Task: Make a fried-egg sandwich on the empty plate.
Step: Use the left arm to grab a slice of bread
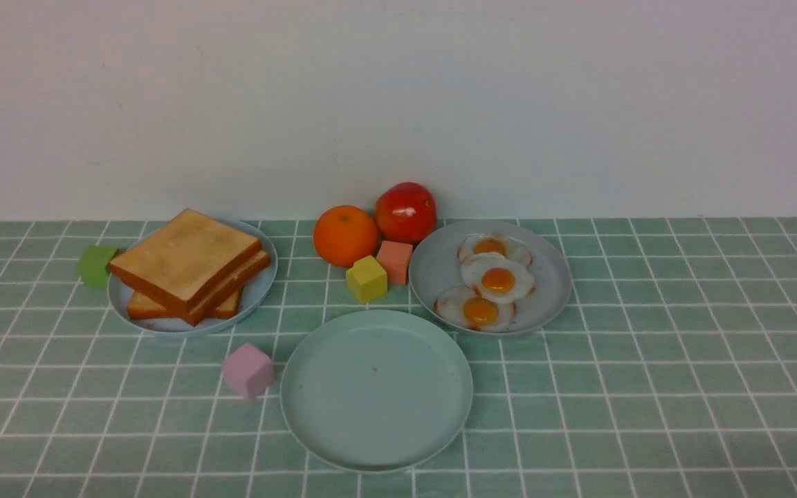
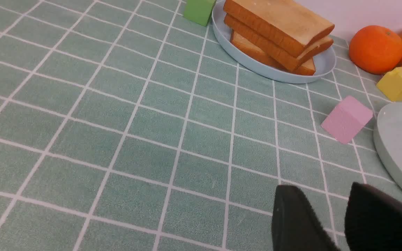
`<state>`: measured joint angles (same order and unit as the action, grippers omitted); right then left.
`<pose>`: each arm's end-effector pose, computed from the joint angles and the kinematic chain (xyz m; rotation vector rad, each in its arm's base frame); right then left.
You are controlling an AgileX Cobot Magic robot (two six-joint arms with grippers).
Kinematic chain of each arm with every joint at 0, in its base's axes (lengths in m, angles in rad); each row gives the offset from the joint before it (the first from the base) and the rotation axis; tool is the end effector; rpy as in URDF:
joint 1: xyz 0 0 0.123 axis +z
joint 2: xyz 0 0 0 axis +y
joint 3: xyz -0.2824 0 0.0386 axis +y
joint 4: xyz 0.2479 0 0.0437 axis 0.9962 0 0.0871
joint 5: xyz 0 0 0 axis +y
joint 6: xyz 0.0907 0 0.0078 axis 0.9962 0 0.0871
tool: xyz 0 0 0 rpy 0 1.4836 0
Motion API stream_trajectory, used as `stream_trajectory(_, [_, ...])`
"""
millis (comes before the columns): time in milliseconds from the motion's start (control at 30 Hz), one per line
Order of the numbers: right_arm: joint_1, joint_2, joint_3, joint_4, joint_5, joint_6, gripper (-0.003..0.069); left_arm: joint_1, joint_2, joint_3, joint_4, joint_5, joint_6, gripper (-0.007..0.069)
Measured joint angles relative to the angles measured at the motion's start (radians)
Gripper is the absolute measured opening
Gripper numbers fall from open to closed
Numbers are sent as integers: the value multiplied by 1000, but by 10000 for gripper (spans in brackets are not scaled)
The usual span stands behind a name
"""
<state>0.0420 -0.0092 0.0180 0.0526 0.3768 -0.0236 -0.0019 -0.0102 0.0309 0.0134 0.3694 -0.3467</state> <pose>0.0524 0.0040 0.1737 -0.0290 1.8689 0.0646 0.0528 0.0003 0.1700 -0.3142 1.8534 -0.2267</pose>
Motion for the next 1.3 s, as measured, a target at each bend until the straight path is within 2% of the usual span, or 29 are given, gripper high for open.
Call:
stream_trajectory(533, [0, 0, 0, 0, 0, 0, 241, 0, 0, 0, 0, -17, -3, 238])
stream_trajectory(667, [0, 0, 0, 0, 0, 0, 241, 0, 0, 0, -98, -114, -83, 238])
stream_trajectory(800, [0, 0, 0, 0, 0, 0, 241, 0, 0, 0, -311, -237, -226, 238])
stream_trajectory(867, [0, 0, 0, 0, 0, 0, 241, 0, 0, 0, -369, -281, -251, 238])
stream_trajectory(1067, [0, 0, 0, 0, 0, 0, 241, 0, 0, -11, -415, -376, -262, 234])
stream_trajectory(1233, [0, 0, 0, 0, 0, 0, 241, 0, 87, -161, -350, -227, -193, 136])
stream_trajectory(1300, [0, 0, 0, 0, 0, 0, 241, -1, 194, -275, -306, -102, -89, 52])
